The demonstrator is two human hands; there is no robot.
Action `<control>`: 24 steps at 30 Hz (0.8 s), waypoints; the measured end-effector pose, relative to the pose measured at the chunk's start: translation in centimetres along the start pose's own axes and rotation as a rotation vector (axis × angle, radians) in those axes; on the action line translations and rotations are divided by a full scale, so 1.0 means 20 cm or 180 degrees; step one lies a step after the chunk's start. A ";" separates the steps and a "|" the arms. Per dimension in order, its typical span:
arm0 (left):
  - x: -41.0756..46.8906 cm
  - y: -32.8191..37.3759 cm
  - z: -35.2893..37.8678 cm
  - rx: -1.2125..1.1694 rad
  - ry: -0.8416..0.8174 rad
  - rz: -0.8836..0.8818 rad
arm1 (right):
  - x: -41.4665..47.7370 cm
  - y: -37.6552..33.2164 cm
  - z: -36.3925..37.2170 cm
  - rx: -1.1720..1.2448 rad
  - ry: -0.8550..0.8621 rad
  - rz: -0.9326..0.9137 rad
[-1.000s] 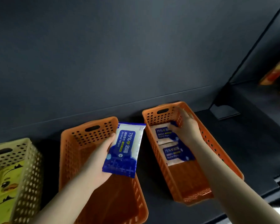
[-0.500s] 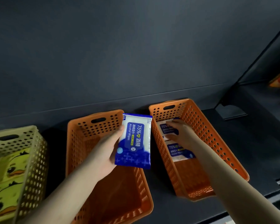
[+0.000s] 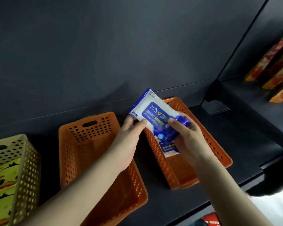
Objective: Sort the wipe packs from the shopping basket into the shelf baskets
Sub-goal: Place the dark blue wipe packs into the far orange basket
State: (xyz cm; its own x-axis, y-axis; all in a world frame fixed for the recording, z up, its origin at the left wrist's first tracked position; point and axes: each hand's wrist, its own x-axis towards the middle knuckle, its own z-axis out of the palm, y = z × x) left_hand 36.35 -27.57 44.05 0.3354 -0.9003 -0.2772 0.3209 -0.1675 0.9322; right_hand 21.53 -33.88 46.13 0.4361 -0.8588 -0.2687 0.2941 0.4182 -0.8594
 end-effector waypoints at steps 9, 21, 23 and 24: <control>-0.01 -0.07 -0.01 0.3240 -0.0267 0.0400 | 0.14 -0.19 -0.31 -0.3478 0.0852 -0.0125; 0.06 -0.11 -0.01 0.4592 -0.0425 0.0550 | 0.39 0.08 -0.33 -0.4671 0.0182 0.0483; 0.06 -0.11 -0.02 0.4698 -0.0402 0.0582 | 0.39 0.08 -0.33 -0.4698 0.0205 0.0377; 0.06 -0.11 -0.02 0.4741 -0.0400 0.0592 | 0.40 0.08 -0.33 -0.4712 0.0197 0.0332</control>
State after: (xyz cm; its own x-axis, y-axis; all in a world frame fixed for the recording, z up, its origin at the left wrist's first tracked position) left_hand 36.35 -28.10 41.54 0.1683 -0.9686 -0.1827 -0.9098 -0.2240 0.3494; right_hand 19.87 -41.95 39.75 0.3530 -0.8715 -0.3405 -0.8638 -0.1638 -0.4764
